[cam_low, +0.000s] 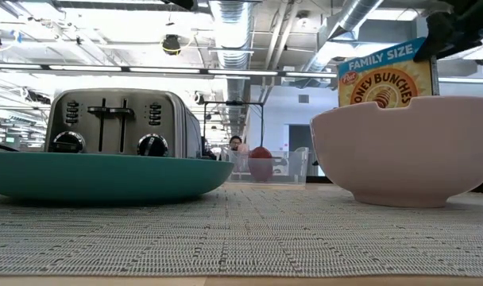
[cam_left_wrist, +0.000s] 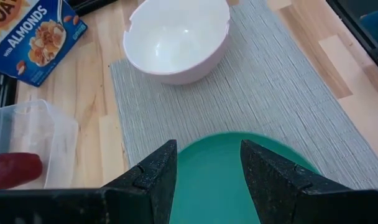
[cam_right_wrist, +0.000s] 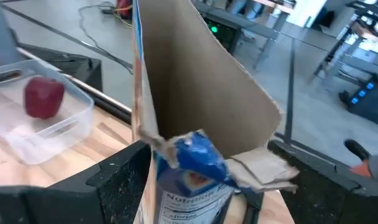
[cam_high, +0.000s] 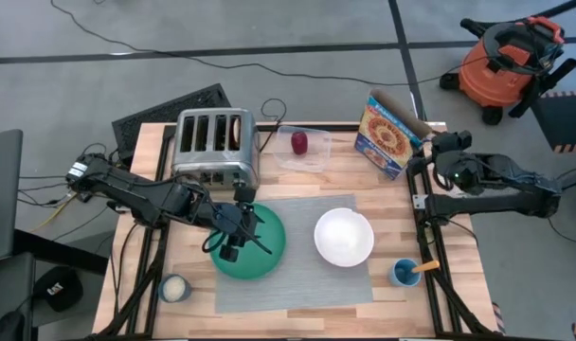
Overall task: Arrange a breakfast setting
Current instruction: Pour the cereal into the white bowl
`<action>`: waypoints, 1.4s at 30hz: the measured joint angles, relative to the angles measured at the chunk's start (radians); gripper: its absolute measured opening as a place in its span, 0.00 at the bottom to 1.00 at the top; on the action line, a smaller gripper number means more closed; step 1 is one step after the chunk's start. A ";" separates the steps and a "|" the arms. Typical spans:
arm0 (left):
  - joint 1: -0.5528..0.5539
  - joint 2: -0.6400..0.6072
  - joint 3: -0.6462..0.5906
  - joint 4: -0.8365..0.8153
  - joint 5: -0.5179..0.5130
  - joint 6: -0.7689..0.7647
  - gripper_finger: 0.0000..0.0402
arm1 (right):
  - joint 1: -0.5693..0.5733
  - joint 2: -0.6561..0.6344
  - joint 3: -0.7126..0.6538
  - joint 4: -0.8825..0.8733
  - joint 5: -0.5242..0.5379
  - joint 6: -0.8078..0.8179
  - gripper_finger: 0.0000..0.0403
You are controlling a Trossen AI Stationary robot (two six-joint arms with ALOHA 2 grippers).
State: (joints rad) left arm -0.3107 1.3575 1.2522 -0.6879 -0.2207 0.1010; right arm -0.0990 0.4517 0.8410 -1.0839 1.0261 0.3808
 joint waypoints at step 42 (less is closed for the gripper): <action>0.134 0.004 0.000 0.077 0.061 -0.037 0.62 | -0.240 0.189 0.171 0.224 -0.438 -0.250 0.06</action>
State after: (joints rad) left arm -0.1771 1.3617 1.2522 -0.6111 -0.1592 0.0636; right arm -0.3392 0.6403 1.0117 -0.8596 0.5881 0.1310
